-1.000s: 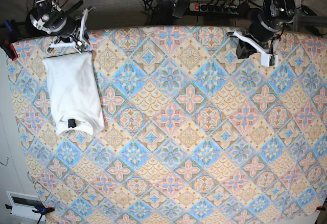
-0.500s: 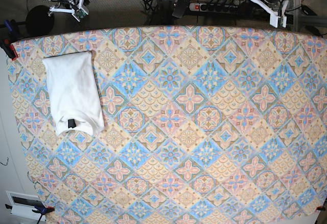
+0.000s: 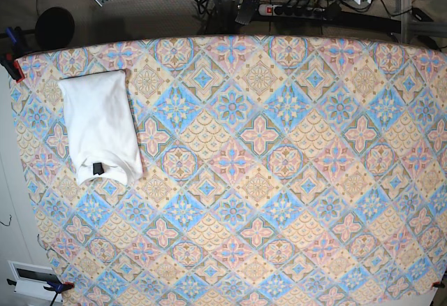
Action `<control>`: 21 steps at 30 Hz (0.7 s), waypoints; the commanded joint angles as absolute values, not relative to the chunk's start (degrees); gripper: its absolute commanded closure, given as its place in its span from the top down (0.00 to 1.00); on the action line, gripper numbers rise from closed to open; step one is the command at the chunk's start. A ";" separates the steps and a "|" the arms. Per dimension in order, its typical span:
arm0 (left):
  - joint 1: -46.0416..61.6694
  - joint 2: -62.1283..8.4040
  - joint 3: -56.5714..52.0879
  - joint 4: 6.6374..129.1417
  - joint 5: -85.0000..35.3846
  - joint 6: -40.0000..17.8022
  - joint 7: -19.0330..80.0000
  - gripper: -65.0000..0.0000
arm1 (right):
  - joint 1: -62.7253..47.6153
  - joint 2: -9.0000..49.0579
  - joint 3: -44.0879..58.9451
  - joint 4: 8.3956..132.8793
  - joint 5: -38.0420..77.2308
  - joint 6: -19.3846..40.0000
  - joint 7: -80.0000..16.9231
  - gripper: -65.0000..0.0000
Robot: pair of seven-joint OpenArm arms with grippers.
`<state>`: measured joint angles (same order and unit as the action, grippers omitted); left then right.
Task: Fold the T-shirt properly
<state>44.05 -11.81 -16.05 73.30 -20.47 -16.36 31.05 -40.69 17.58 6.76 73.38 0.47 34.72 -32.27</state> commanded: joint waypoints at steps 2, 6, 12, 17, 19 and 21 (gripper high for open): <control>41.71 -12.35 -14.29 66.07 -17.89 -16.22 27.91 0.00 | -39.25 18.24 6.99 68.53 0.57 35.12 -30.46 0.00; 34.68 -12.35 -9.45 49.98 -14.73 -16.04 19.91 0.00 | -33.89 16.84 6.99 55.34 0.57 35.12 -24.22 0.00; 25.89 -12.18 -2.51 33.45 -14.46 -15.96 11.91 0.00 | -25.71 15.34 6.99 33.80 0.48 35.12 -12.09 0.00; 21.41 -12.00 3.56 25.89 -14.46 -15.96 5.32 0.00 | -19.56 13.93 6.99 19.30 0.48 35.12 -2.07 0.00; 19.38 -11.65 5.67 24.04 -14.73 -15.96 5.23 0.00 | -17.80 13.85 6.99 15.69 0.48 35.12 -0.04 0.00; 18.24 -11.03 6.20 23.25 -14.73 -15.96 5.23 0.00 | -17.01 13.85 6.99 13.93 0.48 35.12 0.75 0.00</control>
